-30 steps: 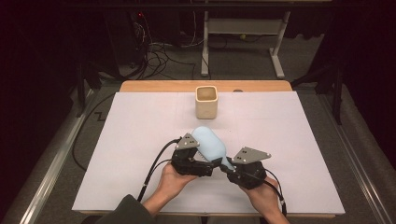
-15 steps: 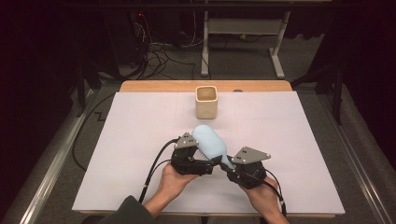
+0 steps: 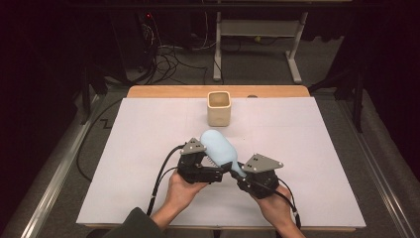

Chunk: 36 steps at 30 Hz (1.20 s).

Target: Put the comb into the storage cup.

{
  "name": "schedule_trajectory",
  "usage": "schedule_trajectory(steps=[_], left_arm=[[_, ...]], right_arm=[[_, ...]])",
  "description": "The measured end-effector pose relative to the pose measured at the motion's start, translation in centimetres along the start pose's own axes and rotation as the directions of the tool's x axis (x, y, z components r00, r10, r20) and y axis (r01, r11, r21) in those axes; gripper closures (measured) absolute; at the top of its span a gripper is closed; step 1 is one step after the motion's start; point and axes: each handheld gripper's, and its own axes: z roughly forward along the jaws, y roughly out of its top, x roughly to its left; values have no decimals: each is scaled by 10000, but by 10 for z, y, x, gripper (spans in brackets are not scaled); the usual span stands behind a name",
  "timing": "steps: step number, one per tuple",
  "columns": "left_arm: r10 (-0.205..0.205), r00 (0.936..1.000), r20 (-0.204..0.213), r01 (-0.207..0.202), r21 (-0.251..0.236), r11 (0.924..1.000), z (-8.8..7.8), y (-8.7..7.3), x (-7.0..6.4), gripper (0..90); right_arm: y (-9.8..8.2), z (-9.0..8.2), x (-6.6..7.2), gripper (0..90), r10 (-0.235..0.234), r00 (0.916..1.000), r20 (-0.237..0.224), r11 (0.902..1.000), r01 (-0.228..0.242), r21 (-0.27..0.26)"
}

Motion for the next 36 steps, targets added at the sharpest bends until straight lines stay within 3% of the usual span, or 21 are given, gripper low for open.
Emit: schedule_trajectory(steps=[2,6,12,21,29,36], left_arm=[[17,9999,115,-21,311,9995,0,0,-1,154],[58,9998,177,-61,182,9998,-2,0,-3,202],[-248,9988,418,241,170,9996,-3,1,-1,247],[-398,9945,965,417,-175,9990,-8,6,2,366],[-178,9891,1464,205,-174,9996,-11,15,-3,473],[79,9868,1617,-75,-29,10000,-16,21,-7,527]], right_arm=[[1,1,0,704,12,10000,0,10000,-12,-24],[2,0,0,705,82,9999,-73,9999,-82,-115],[2,2,-2,706,105,9997,-232,9999,-103,98],[3,5,-4,707,64,9995,-316,9998,-58,205],[3,7,-10,707,234,9986,-477,9994,-222,255],[3,6,-11,706,353,9969,-707,9993,-346,100]])
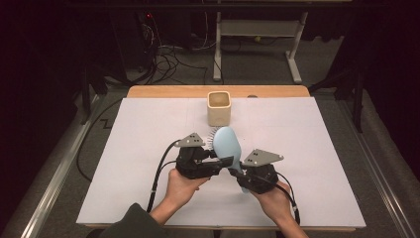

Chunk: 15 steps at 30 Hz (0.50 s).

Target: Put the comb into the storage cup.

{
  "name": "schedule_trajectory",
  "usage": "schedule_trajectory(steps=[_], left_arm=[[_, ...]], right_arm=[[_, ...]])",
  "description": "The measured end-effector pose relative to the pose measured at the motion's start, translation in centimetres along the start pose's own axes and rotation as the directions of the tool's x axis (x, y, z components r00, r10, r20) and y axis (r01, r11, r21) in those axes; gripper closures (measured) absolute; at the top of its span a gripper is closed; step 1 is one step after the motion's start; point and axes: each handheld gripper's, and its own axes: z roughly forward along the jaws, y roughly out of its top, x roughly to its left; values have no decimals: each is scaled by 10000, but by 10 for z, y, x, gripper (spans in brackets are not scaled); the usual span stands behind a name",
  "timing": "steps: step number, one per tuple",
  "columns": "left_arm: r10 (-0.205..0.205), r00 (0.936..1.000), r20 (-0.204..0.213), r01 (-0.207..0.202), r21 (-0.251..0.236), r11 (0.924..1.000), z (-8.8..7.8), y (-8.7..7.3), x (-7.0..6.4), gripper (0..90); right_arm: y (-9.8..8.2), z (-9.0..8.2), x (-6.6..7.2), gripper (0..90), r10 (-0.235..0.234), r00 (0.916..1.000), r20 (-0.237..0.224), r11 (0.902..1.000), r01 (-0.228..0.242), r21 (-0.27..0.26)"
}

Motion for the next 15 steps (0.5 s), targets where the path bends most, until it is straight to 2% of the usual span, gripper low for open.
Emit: schedule_trajectory(steps=[9,12,15], left_arm=[[100,9999,1,-100,108,9999,-2,3,-2,541],[208,9997,-111,-206,158,9997,-4,4,-3,544],[238,9997,-53,-237,131,9996,-6,6,-4,545]], right_arm=[[-1,-1,-2,696,169,9993,-326,9997,-175,-186],[-1,-2,-2,647,186,9989,-432,9993,-200,-314],[-2,-2,-3,584,325,9976,-608,9983,-353,-454]])
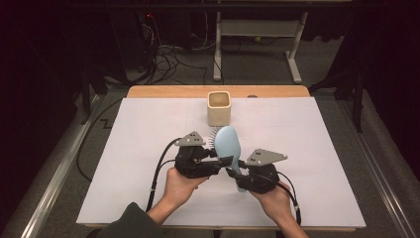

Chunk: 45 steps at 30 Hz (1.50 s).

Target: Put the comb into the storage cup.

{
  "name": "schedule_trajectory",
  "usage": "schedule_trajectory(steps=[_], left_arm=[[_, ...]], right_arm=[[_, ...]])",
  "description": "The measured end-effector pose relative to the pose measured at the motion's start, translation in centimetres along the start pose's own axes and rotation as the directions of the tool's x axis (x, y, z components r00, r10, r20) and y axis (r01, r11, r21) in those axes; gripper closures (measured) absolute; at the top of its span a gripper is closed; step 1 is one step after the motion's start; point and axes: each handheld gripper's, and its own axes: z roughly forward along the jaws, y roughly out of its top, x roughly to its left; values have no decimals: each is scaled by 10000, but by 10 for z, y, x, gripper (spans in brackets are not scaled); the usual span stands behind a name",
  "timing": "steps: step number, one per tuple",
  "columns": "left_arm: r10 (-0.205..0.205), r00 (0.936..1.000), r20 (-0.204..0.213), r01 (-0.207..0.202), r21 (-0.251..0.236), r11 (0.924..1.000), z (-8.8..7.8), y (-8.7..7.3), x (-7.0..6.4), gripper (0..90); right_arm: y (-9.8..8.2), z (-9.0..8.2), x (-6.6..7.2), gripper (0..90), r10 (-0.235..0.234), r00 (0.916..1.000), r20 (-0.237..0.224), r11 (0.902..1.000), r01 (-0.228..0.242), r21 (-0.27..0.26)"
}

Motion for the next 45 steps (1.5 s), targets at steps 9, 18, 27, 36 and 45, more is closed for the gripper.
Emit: schedule_trajectory(steps=[9,18,27,36,45], left_arm=[[122,9996,-248,-124,-71,9999,-6,4,2,546],[138,9986,-506,-149,-210,9997,-15,4,6,544],[225,9964,-814,-250,-291,9993,-24,4,9,543],[257,9936,-1101,-295,-323,9990,-33,4,12,541],[225,9927,-1182,-279,-436,9987,-39,5,14,541]], right_arm=[[-5,-2,-6,426,355,9992,-208,9985,-363,-412],[-13,-12,-8,332,178,9995,260,9950,-152,-985],[-29,-30,-21,329,516,9970,578,9909,-440,-1270],[-41,-41,-30,316,743,9944,751,9893,-640,-1310],[-56,-50,-37,302,1038,9899,963,9854,-892,-1449]])
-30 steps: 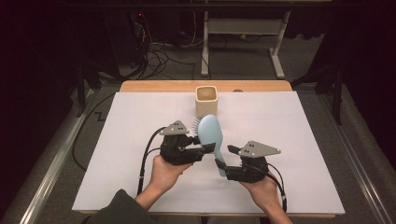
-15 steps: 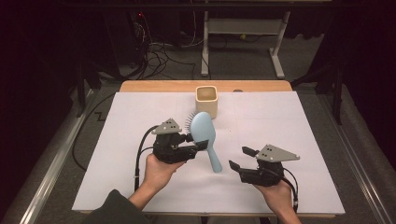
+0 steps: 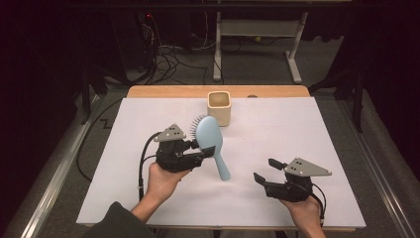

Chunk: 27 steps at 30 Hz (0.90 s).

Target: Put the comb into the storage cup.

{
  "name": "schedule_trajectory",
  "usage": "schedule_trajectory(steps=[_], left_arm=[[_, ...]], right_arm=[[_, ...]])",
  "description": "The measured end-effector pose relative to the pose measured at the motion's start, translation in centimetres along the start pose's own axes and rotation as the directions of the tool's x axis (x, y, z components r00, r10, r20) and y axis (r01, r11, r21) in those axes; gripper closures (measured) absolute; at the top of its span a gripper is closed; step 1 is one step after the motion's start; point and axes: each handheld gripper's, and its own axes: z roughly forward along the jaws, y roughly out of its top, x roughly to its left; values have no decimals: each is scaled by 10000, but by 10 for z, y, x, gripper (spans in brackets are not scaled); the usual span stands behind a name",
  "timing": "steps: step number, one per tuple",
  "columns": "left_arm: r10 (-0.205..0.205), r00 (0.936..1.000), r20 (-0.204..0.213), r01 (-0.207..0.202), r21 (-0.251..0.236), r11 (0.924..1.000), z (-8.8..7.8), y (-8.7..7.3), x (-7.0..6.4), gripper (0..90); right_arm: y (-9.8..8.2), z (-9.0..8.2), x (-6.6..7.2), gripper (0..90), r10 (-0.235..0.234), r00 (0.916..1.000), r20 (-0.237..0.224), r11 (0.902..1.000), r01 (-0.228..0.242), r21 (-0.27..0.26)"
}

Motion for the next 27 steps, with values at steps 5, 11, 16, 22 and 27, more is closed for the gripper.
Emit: schedule_trajectory(steps=[5,11,16,22,27], left_arm=[[-59,10000,-31,59,-23,10000,-2,1,2,541],[-44,9999,-94,43,-107,9999,-4,2,3,541],[-40,9999,-122,38,-148,9999,-6,3,4,541],[-36,9998,-207,31,-221,9997,-10,4,5,539],[-32,9994,-353,22,-283,9996,-14,6,7,539]], right_arm=[[-6,-7,-2,301,-209,9993,312,9990,221,-395],[-12,-13,-8,303,-56,9991,409,9987,77,-499],[-18,-18,-14,303,130,9986,517,9981,-99,-603],[-25,-24,-18,304,163,9987,493,9964,-121,-843],[-30,-29,-23,306,213,9973,696,9958,-149,-906]])
